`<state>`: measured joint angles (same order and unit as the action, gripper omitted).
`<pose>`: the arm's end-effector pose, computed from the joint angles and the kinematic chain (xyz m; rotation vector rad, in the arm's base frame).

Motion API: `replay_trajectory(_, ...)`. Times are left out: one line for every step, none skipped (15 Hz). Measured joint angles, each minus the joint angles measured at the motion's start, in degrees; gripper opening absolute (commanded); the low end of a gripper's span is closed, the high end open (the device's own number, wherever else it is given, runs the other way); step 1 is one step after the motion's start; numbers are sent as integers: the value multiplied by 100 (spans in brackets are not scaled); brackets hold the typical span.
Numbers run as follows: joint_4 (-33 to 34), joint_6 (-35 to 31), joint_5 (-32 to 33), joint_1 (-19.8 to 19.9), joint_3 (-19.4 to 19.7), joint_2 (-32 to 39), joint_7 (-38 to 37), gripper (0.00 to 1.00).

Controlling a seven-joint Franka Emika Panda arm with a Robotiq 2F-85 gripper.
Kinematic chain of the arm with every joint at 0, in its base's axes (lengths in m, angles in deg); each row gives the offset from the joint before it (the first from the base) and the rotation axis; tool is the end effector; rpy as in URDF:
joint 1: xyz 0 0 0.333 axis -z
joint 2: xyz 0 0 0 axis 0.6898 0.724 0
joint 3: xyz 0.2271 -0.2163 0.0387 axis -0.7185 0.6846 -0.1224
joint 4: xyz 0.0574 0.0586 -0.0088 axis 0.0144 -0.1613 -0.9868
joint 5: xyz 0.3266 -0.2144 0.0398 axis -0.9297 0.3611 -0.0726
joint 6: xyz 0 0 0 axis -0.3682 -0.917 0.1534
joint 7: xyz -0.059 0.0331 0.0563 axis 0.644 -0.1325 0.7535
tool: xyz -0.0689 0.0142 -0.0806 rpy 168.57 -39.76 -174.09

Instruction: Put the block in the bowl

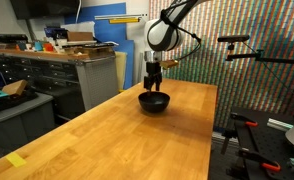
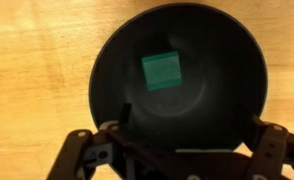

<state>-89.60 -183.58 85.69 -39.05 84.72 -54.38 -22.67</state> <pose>0.6114 -0.0573 0.2157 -3.0993 0.1081 0.0636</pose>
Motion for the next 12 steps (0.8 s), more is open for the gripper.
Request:
replay_trajectory(12,127,0,-7,-2,-79,0,100)
replay_trajectory(17,246,0,-13,-7,-165,0,100)
replay_trajectory(19,367,0,-23,-14,-259,0,100)
replay_trajectory(19,484,0,-34,-25,-354,0,100)
replay_trajectory(18,625,0,-42,-50,-459,0,100)
replay_trajectory(18,777,0,-52,-86,-567,0,100)
replay_trajectory(16,894,0,-62,-116,-665,0,100)
replay_trajectory(12,956,0,-72,-130,-729,0,100)
replay_trajectory(5,978,0,-81,-133,-765,0,100)
replay_trajectory(-2,983,0,-81,-132,-773,0,100)
replay_trajectory(-11,984,0,-81,-132,-772,0,100)
replay_trajectory(-19,984,0,-81,-132,-772,0,100)
